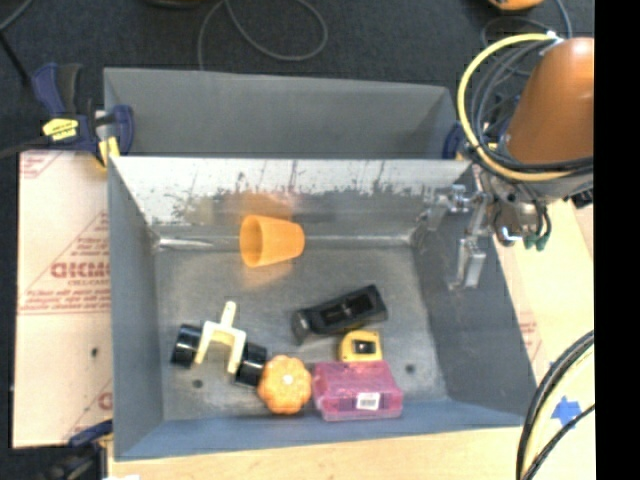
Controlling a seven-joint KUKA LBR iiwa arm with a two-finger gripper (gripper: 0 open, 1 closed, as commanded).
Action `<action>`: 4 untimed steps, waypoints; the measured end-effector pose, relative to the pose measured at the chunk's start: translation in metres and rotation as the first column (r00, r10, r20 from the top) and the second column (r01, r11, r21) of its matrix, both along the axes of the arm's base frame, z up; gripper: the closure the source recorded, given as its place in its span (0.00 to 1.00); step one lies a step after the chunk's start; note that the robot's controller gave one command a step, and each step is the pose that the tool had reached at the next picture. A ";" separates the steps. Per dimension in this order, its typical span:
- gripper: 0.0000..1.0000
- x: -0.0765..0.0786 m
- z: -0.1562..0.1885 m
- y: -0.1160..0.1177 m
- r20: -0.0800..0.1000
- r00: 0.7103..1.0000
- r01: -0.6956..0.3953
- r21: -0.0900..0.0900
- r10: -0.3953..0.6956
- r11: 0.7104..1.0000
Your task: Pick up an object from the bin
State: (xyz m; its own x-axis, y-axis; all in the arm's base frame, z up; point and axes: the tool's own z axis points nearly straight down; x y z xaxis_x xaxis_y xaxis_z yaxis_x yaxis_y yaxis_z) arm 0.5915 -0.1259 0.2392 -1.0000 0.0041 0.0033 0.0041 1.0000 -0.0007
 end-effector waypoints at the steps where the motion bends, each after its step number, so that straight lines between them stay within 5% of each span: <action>1: 0.00 0.001 0.005 0.000 0.008 1.000 -0.003 -0.002 0.003 1.000; 2: 0.00 0.014 -0.019 0.006 0.015 0.998 -0.053 -0.004 0.053 0.999; 3: 0.00 -0.005 -0.074 0.024 0.013 0.999 -0.048 -0.002 0.048 0.999; 4: 0.00 -0.001 -0.118 0.047 0.013 0.990 -0.144 -0.004 0.144 0.990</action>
Offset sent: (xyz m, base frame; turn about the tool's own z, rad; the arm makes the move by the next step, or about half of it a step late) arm 0.0420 0.0282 -0.1061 -0.2044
